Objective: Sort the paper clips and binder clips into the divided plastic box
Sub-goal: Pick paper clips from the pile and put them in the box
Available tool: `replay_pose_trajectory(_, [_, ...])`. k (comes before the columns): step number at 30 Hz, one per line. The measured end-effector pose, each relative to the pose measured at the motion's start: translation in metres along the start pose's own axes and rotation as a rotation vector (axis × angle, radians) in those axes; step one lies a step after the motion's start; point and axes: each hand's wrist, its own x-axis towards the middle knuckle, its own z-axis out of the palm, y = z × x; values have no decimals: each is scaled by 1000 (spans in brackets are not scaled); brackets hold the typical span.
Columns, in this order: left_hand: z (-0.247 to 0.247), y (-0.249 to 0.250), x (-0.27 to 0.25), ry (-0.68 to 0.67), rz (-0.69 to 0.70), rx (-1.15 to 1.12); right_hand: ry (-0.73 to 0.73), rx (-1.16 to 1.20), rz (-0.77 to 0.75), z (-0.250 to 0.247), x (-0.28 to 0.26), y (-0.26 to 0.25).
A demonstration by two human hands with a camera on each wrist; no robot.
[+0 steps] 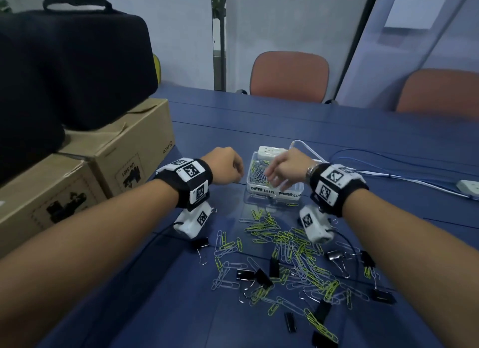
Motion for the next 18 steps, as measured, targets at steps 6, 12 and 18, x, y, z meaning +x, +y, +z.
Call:
replay_pose_trajectory(6, [36,2,-38,-377,-52,239,-28,-616,-119,24,-36,26])
replay_pose_trajectory(12, [52,1,-55,-434,-52,294,-75,-955,-100,48,-47,42])
replay_pose_trajectory(18, [52,5,-69,-561,-43,207,-83,-887,-103,54,-54,43])
